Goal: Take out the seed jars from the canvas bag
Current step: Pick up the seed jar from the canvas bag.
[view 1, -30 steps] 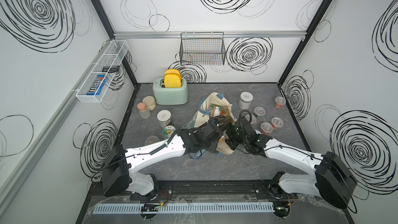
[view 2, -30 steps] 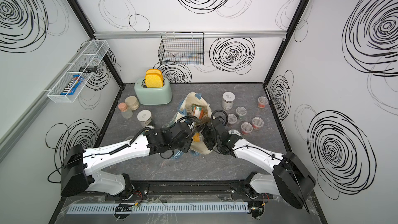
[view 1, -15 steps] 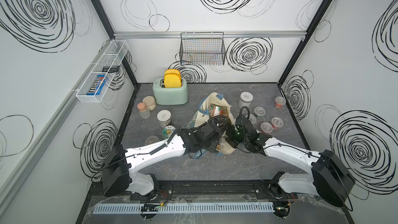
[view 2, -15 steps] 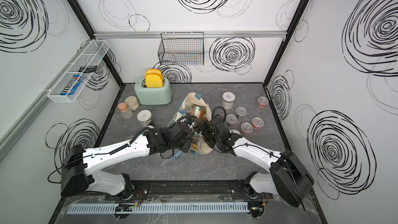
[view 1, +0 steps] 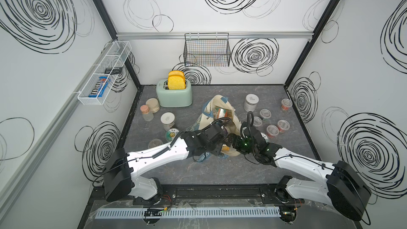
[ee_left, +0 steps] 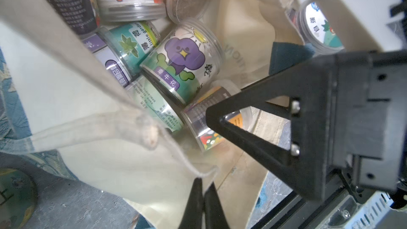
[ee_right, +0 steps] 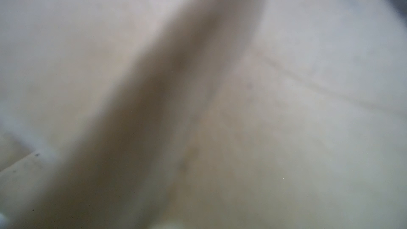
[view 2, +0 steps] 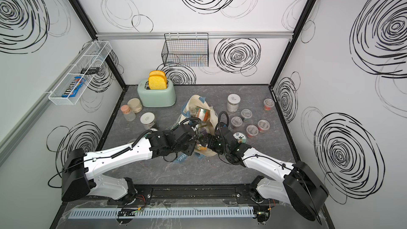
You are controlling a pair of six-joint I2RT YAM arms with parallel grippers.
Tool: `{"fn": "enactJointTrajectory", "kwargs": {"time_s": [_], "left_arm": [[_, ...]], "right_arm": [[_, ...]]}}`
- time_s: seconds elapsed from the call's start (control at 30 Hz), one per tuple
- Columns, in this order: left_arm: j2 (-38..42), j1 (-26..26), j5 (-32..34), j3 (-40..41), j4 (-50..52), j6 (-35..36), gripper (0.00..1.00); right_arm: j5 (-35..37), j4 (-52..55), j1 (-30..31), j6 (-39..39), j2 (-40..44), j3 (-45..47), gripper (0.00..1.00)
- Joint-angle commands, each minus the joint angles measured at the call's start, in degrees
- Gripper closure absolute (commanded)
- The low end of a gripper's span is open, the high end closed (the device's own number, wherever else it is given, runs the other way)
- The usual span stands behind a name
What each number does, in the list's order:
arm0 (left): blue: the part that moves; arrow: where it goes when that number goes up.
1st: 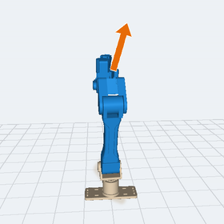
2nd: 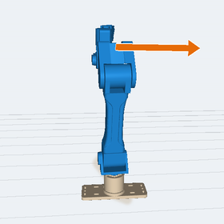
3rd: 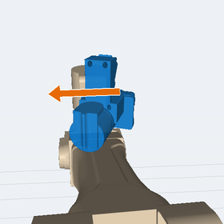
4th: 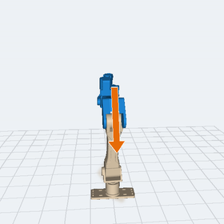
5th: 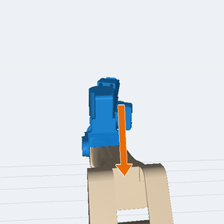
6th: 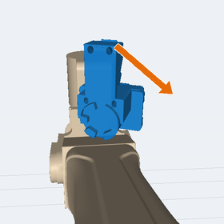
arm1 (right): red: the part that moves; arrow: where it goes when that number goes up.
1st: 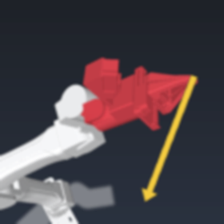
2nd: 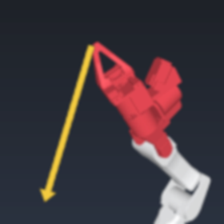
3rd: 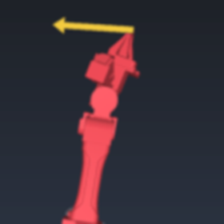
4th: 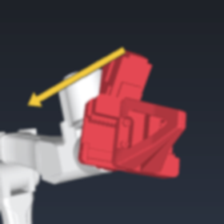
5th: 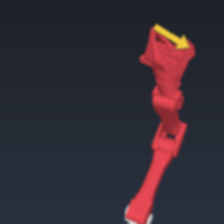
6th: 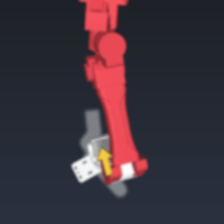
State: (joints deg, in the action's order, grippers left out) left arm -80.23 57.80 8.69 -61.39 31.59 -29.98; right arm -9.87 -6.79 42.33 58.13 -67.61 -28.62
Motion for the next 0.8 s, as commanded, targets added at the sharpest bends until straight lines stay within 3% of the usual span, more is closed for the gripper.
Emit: {"fn": "enactJointTrajectory", "kwargs": {"time_s": [0.0, 0.1, 0.53, 0.63, 0.77], "left_arm": [[0.4, -0.2, -0.9, 0.2, -1.1, 0.3, 0.95], [0.4, -0.2, -0.8, 0.0, -0.8, 0.2, 0.95], [0.6, -0.1, -0.5, 0.0, -0.6, 0.0, 0.95], [0.7, -0.1, -0.3, 0.3, -0.6, 0.0, 0.95], [0.6, -0.3, -0.2, 0.4, -0.5, 0.2, 0.95]], "right_arm": [[-4.5, -4.6, 1.0, -6.6, -2.3, 0.5, 0.05], [-4.1, -5.1, 2.5, -6.7, -3.8, 0.9, 0.06], [11.3, 9.8, 2.4, -3.1, 0.1, 0.1, 0.04], [7.0, 8.7, 1.4, -3.2, -3.0, -0.3, 0.01], [-4.1, 0.4, 1.8, -5.4, -9.7, -0.6, 0.03]]}}
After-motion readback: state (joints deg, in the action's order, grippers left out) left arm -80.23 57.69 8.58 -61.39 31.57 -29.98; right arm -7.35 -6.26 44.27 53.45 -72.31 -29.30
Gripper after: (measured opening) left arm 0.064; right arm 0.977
